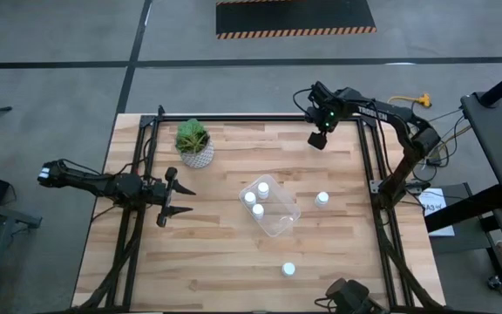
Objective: Pick and place pill bottles into a basket
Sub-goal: Put the white medicine bottle in the transparent bin
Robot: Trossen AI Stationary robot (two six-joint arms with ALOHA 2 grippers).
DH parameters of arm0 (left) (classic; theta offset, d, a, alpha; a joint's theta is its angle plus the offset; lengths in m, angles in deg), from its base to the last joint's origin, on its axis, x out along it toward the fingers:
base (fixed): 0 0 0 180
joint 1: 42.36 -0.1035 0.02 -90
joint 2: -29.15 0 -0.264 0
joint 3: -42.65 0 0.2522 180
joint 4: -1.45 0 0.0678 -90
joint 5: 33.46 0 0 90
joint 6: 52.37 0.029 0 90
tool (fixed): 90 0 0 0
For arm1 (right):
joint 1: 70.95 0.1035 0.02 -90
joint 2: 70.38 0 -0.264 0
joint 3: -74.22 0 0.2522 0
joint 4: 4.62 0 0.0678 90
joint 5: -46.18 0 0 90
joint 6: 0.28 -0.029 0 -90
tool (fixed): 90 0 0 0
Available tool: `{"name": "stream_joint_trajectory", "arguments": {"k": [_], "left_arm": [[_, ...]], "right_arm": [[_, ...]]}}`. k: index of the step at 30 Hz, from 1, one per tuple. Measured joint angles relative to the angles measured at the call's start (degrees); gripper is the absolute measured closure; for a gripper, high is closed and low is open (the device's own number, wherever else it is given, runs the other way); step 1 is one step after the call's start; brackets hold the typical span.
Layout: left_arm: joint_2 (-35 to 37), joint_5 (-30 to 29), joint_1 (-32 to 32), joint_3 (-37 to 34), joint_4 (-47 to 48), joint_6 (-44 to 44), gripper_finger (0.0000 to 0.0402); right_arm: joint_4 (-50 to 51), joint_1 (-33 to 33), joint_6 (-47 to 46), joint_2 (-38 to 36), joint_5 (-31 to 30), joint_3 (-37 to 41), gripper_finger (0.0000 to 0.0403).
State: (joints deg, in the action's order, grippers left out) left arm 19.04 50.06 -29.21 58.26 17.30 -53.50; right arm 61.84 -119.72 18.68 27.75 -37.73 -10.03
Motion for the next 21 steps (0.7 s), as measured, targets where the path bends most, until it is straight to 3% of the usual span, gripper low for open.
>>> {"name": "stream_joint_trajectory", "arguments": {"k": [21], "left_arm": [[0.0, 0.0, 0.0, 0.0, 0.0, 0.0, 0.0183]], "right_arm": [[-5.7, -0.4, 0.7, 0.0, -0.7, 4.5, 0.0126]]}}
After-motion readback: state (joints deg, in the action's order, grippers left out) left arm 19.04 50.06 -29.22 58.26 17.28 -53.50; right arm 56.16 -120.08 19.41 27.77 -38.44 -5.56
